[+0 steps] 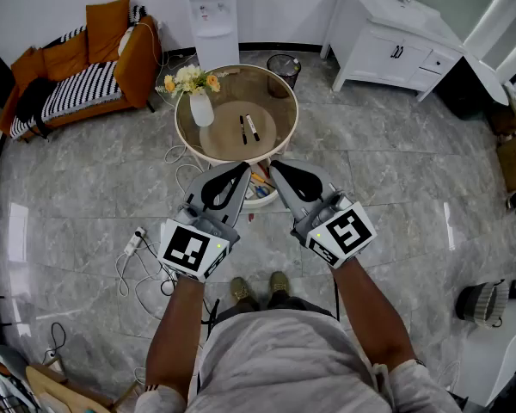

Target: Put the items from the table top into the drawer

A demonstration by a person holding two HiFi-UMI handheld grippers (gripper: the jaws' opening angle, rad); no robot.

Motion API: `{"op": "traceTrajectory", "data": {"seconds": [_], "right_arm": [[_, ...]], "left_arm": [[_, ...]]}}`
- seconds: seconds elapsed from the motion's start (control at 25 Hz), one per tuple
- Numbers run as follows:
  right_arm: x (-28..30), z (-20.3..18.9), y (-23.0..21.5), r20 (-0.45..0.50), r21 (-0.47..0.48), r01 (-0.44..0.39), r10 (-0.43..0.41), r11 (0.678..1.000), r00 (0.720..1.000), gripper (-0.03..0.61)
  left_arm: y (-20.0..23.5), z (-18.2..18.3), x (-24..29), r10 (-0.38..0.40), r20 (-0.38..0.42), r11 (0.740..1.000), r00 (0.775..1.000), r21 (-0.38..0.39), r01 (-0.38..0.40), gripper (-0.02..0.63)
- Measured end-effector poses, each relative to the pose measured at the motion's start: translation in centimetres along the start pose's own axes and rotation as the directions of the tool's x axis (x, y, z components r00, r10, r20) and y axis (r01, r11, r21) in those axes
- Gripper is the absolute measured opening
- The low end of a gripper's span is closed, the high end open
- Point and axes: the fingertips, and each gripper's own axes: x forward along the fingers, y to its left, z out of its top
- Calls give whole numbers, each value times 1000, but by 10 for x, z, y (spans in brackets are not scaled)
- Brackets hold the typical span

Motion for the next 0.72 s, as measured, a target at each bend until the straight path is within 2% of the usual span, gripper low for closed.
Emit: {"op": "traceTrajectory", "data": {"seconds": [0.4,0.72], "right_arm": [[2,3,14,14,17,-15,14,1000,1000,1],[15,-5,27,-11,18,-3,3,1000,1000,2]], "left_arm": [[1,-1,-14,2,-3,1000,1000,1,-2,0],[12,-12,-31,4,-4,1000,1000,6,-4,0]]}}
